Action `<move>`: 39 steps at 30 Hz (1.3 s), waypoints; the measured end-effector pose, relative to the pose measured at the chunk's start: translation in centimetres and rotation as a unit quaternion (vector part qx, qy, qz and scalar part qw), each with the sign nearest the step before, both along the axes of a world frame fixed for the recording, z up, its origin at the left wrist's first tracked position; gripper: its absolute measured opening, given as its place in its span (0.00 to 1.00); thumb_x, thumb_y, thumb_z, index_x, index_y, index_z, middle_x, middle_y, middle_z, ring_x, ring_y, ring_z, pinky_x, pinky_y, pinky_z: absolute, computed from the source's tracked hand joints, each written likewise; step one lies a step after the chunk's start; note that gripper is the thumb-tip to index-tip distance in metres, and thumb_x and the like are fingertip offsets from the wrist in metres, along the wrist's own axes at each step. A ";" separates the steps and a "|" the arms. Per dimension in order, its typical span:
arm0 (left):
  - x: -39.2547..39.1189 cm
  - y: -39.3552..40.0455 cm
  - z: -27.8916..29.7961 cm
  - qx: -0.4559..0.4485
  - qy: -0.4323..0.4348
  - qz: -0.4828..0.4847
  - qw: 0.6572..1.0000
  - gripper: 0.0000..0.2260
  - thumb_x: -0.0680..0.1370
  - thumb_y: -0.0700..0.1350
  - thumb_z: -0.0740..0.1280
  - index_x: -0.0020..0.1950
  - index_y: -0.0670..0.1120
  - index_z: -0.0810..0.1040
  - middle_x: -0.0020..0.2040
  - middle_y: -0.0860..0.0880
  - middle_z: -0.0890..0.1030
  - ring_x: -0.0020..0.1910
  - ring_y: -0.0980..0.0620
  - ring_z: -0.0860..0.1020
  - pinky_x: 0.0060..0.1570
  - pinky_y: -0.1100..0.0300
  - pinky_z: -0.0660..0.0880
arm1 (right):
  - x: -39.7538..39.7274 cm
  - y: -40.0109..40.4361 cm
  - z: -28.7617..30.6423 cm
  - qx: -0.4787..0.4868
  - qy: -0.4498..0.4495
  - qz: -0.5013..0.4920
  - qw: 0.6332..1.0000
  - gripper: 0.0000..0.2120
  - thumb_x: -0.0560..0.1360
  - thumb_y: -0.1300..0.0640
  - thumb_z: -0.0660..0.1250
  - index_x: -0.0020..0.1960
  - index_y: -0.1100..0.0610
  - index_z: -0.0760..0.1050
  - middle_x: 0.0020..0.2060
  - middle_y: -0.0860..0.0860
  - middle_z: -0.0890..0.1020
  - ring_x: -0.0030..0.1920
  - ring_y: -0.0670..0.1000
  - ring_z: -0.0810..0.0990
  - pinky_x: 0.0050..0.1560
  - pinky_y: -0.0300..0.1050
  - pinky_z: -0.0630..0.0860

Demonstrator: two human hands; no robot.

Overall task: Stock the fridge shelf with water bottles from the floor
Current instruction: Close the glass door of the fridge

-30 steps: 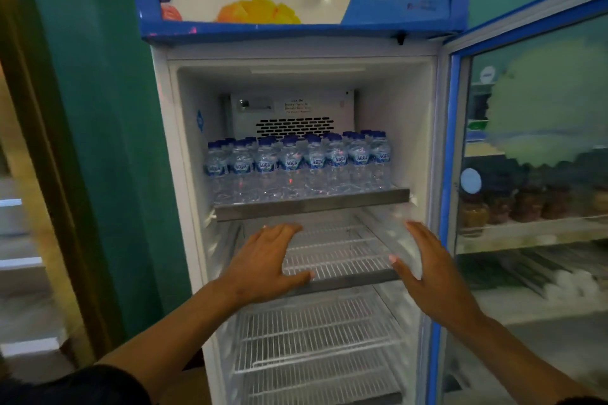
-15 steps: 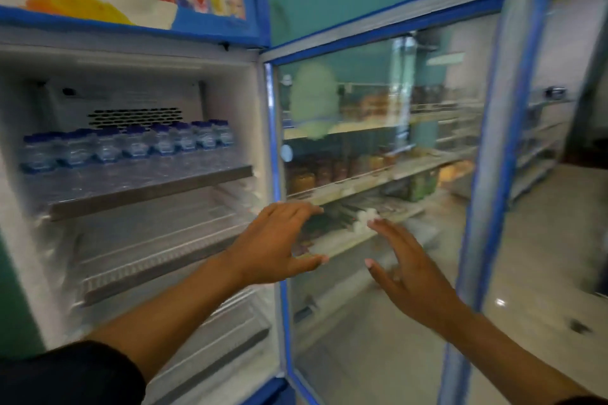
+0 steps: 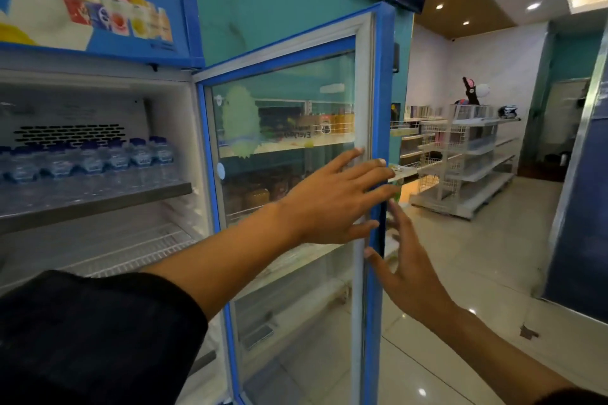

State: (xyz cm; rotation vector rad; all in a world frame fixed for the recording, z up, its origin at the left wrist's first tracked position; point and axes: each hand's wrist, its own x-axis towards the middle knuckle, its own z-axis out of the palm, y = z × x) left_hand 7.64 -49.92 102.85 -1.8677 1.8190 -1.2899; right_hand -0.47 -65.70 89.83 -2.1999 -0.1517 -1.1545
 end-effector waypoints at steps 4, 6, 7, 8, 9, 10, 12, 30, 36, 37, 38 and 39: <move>-0.3 -0.2 0.2 0.011 -0.070 0.068 0.995 0.26 0.81 0.59 0.56 0.74 0.47 0.67 0.74 0.45 0.68 0.76 0.46 0.61 0.75 0.44 0.50 | 0.8 -0.4 -0.4 0.010 -0.007 0.038 0.999 0.39 0.75 0.40 0.63 0.78 0.43 0.43 0.76 0.43 0.59 0.72 0.48 0.65 0.65 0.57 0.72; -0.6 0.4 -0.1 0.000 -0.099 0.072 0.992 0.25 0.80 0.59 0.58 0.72 0.46 0.71 0.72 0.45 0.71 0.74 0.46 0.65 0.73 0.44 0.57 | 0.8 -0.2 -0.8 -0.001 -0.024 0.048 0.999 0.38 0.76 0.40 0.62 0.78 0.45 0.45 0.75 0.42 0.59 0.72 0.47 0.65 0.65 0.54 0.72; -0.7 0.8 -0.2 -0.013 -0.108 0.069 0.992 0.24 0.80 0.58 0.59 0.71 0.46 0.72 0.71 0.45 0.72 0.73 0.46 0.66 0.73 0.44 0.58 | 0.8 0.1 -1.0 -0.006 -0.033 0.060 0.998 0.37 0.77 0.41 0.62 0.78 0.46 0.46 0.75 0.42 0.59 0.72 0.46 0.65 0.65 0.53 0.72; -1.0 1.3 -0.4 -0.031 -0.110 0.065 0.991 0.24 0.79 0.58 0.60 0.70 0.46 0.73 0.70 0.45 0.74 0.72 0.46 0.68 0.72 0.44 0.59 | 0.8 0.4 -1.3 -0.010 -0.040 0.074 0.996 0.36 0.77 0.42 0.61 0.78 0.47 0.47 0.75 0.42 0.59 0.72 0.46 0.65 0.65 0.52 0.72; -1.2 2.0 -0.7 -0.052 -0.107 0.061 0.991 0.23 0.79 0.58 0.60 0.69 0.45 0.74 0.68 0.45 0.75 0.71 0.45 0.69 0.71 0.44 0.60 | 0.8 0.8 -1.4 -0.014 -0.046 0.091 0.995 0.35 0.78 0.43 0.60 0.78 0.48 0.48 0.75 0.43 0.60 0.72 0.47 0.65 0.65 0.53 0.72; -1.5 2.8 -1.1 -0.074 -0.101 0.060 0.990 0.23 0.79 0.57 0.61 0.68 0.45 0.75 0.67 0.45 0.76 0.70 0.45 0.71 0.70 0.44 0.60 | 0.8 1.4 -1.4 -0.016 -0.052 0.110 0.992 0.33 0.79 0.44 0.60 0.78 0.49 0.49 0.75 0.44 0.61 0.72 0.49 0.65 0.64 0.55 0.72; -2.0 4.6 -2.2 -0.122 -0.091 0.072 0.986 0.22 0.79 0.57 0.62 0.67 0.44 0.75 0.66 0.44 0.77 0.69 0.45 0.71 0.69 0.44 0.62 | 1.0 2.8 -1.4 -0.019 -0.065 0.154 0.986 0.31 0.80 0.48 0.60 0.78 0.50 0.51 0.74 0.46 0.63 0.71 0.51 0.67 0.63 0.55 0.72; -3.4 27.9 -7.7 -0.489 0.179 0.225 0.823 0.26 0.79 0.50 0.67 0.74 0.45 0.64 0.74 0.47 0.64 0.74 0.53 0.62 0.71 0.55 0.65 | 10.2 32.4 -2.4 -0.016 -0.171 0.307 0.936 0.45 0.68 0.52 0.76 0.77 0.53 0.52 0.74 0.53 0.60 0.74 0.50 0.60 0.71 0.43 0.60; 2.4 34.8 -8.1 -0.573 0.191 0.186 0.775 0.27 0.76 0.43 0.72 0.72 0.51 0.67 0.72 0.48 0.63 0.73 0.53 0.62 0.70 0.59 0.65 | 16.8 40.0 -2.5 -0.091 -0.204 0.328 0.918 0.41 0.71 0.45 0.72 0.76 0.57 0.56 0.75 0.53 0.61 0.73 0.50 0.61 0.69 0.47 0.62; 3.6 36.0 -8.1 -0.582 0.194 0.181 0.768 0.27 0.75 0.43 0.72 0.72 0.52 0.67 0.72 0.49 0.62 0.73 0.54 0.62 0.70 0.59 0.64 | 18.5 40.4 -2.2 -0.110 -0.211 0.327 0.915 0.39 0.72 0.46 0.70 0.75 0.57 0.57 0.75 0.52 0.61 0.73 0.50 0.62 0.69 0.49 0.63; 4.8 37.1 -8.1 -0.592 0.196 0.176 0.761 0.28 0.75 0.42 0.73 0.71 0.53 0.67 0.72 0.49 0.62 0.73 0.54 0.62 0.70 0.59 0.64 | 20.4 40.5 -1.9 -0.120 -0.213 0.319 0.916 0.36 0.73 0.46 0.68 0.75 0.56 0.58 0.75 0.52 0.60 0.74 0.51 0.62 0.69 0.51 0.64; 6.1 38.3 -8.1 -0.602 0.198 0.172 0.755 0.28 0.74 0.41 0.73 0.71 0.53 0.67 0.71 0.49 0.63 0.72 0.55 0.63 0.70 0.58 0.65 | 22.4 40.5 -1.5 -0.120 -0.210 0.304 0.921 0.35 0.73 0.46 0.67 0.75 0.55 0.58 0.76 0.52 0.59 0.74 0.52 0.61 0.69 0.52 0.63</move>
